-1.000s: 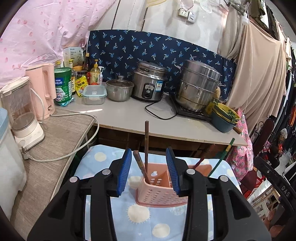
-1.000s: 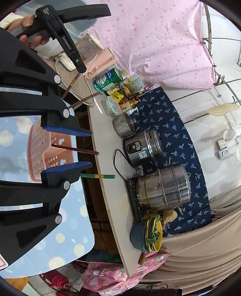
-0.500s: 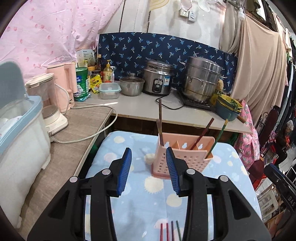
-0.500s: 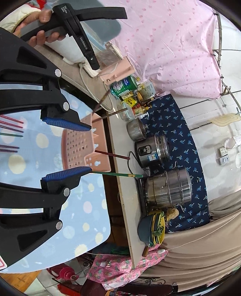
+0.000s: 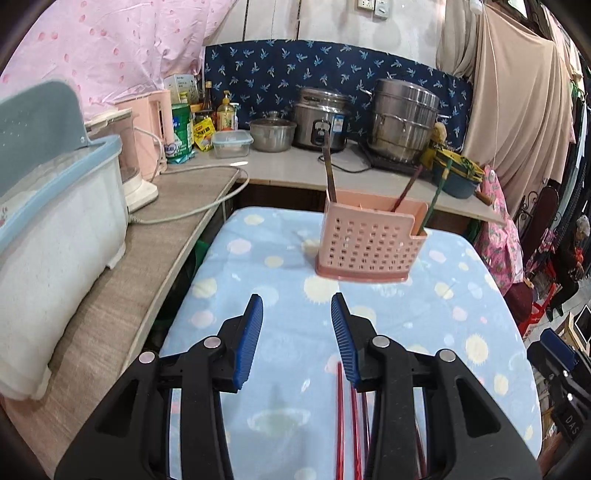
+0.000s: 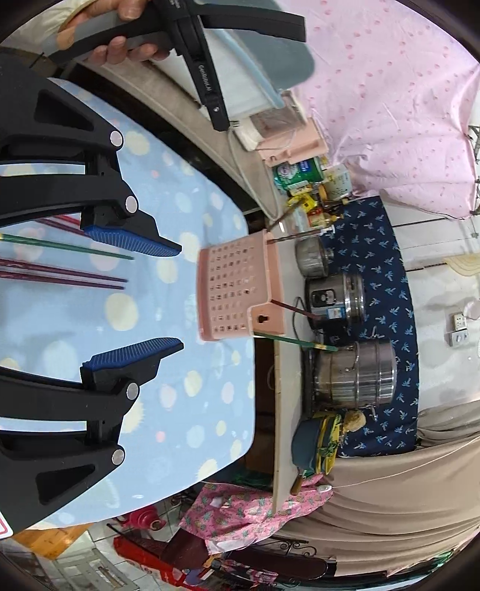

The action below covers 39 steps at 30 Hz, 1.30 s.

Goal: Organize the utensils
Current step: 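Move both open grippers back over the chopsticks lying on the cloth, then close the left gripper on a red chopstick while the right grasps a dark red chopstick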

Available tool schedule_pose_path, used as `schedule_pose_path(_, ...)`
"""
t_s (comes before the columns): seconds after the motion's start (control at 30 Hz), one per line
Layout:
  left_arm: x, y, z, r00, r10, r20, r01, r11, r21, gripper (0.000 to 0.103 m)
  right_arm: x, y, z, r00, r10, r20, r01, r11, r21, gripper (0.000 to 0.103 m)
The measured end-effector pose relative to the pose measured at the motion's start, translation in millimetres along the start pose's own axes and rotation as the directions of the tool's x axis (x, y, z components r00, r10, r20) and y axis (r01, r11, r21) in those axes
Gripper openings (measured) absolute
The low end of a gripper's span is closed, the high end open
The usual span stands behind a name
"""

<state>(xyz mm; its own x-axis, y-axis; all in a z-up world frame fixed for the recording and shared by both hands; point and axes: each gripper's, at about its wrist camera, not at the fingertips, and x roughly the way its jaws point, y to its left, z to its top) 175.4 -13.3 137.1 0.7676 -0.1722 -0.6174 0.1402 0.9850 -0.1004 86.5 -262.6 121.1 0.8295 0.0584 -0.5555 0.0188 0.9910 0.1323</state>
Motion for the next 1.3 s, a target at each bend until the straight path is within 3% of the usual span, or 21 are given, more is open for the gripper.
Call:
schedule_pose_path(0.43,-4.0,2.3,-67.6,0.995,-0.015,-0.103,0.017,1.0,0.022,0.037,-9.5,3.0,-73.5,0.992,-0.035,-0.118,0.035,0.999,-0.004,0.045)
schedule_pose_path(0.83,-1.3,-2.3,-128.8,0.979,-0.029,-0.202,0.04,0.998,0.048,0.04,-4.0,12.6,-138.4,0.968,-0.059,-0.242,0.059,0.998,-0.008,0.045)
schedule_pose_path(0.97,-0.5,-5.1,-144.3,0.973,-0.033,-0.229,0.047,0.997,0.057,0.047,-2.0,18.0,-151.6,0.963,-0.073,-0.258,0.069,0.997,-0.025,0.045)
schedule_pose_path(1.3,0.1,-8.5,-166.0,0.965,-0.022,-0.261,0.047,0.995,0.091,0.053,6.1,27.4,-168.6,0.954,-0.083,-0.289,0.072,0.996,-0.045,0.041)
